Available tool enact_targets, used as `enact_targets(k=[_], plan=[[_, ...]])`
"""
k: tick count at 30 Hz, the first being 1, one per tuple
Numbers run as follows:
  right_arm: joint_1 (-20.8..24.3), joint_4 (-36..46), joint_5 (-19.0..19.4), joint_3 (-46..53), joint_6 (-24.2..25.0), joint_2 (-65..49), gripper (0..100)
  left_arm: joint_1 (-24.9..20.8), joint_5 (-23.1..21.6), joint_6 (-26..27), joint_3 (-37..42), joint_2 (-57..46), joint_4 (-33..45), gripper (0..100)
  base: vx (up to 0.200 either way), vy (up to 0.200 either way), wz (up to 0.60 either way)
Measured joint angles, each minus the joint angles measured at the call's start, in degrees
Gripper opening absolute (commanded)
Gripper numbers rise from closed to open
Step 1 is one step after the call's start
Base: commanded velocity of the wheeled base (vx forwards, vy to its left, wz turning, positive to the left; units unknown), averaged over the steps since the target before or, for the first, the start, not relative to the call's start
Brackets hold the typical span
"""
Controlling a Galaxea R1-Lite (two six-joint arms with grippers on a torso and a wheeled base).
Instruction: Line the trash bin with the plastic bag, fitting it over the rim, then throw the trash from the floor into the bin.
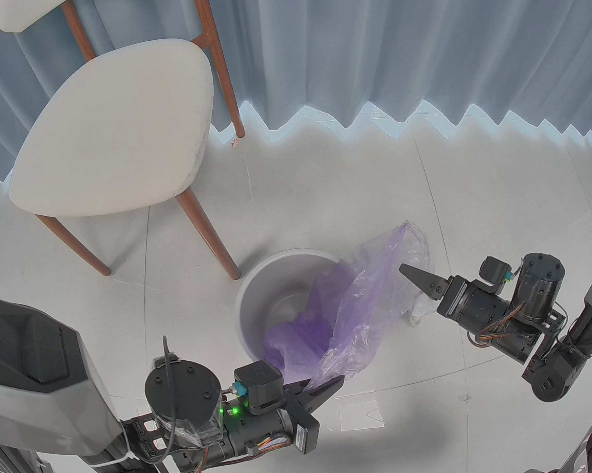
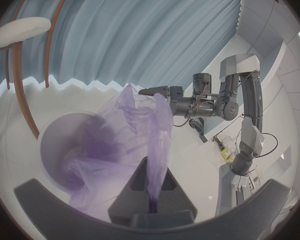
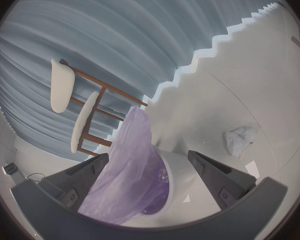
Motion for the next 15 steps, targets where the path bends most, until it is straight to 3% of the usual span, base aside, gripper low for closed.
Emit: enact_targets(k=[15], plan=[[0.3, 0.4, 0.0, 2.3, -1.4, 1.5, 100, 0.6, 2.4, 0.0, -1.0, -0.1, 0.0, 0, 0.000, 0.000, 0.00]])
